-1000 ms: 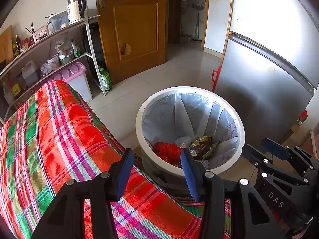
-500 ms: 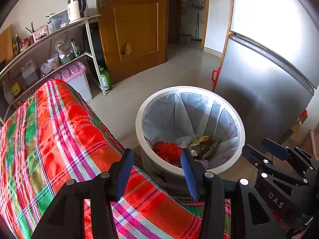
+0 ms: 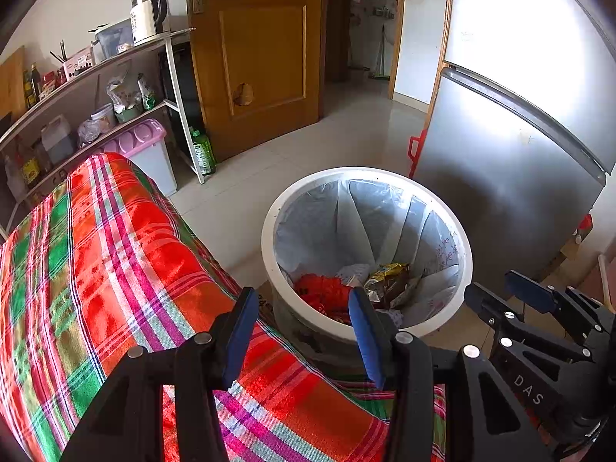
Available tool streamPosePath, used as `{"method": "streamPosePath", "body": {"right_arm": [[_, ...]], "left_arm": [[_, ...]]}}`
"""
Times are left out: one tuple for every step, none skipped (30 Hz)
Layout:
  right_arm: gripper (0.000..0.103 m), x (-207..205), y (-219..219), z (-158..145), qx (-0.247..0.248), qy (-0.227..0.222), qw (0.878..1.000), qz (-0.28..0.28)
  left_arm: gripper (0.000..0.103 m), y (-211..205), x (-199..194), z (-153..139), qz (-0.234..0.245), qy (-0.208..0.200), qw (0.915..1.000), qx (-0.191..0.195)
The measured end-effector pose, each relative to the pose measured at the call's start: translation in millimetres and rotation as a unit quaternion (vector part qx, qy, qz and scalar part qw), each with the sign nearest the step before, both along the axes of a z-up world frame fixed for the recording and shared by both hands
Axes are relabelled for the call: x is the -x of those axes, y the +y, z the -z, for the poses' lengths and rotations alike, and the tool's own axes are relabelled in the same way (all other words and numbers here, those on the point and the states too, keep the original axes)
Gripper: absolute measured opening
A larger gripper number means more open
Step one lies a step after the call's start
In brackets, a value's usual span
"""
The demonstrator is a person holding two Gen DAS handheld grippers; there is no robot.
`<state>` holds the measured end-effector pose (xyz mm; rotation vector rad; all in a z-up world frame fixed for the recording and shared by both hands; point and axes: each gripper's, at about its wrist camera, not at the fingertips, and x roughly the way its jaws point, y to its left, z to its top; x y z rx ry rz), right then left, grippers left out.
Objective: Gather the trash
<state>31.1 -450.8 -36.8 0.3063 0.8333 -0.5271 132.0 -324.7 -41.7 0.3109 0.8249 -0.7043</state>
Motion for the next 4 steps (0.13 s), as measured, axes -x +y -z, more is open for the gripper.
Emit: {"method": "streamPosePath", "body": {"right_arm": [[0.049, 0.0, 0.0, 0.0, 0.000, 0.000, 1.000, 0.000], [0.049, 0.0, 0.1, -0.1, 0.000, 0.000, 1.000, 0.000], [0.049, 0.0, 0.0, -0.1, 0.000, 0.000, 1.000, 0.000], [0.049, 0.0, 0.1, -0.1, 0.000, 0.000, 1.000, 0.000]], "left_arm": [[0.049, 0.1, 0.1, 0.0, 0.001, 0.001, 1.0000, 0.001], [0.049, 0.0, 0.2, -0.1, 0.001, 0.001, 1.0000, 0.001], [0.049, 0.4, 0.2, -0.1, 0.001, 0.001, 1.0000, 0.001], [0.049, 0.3, 0.3, 0.0, 0.001, 0.001, 1.0000, 0.001]]}}
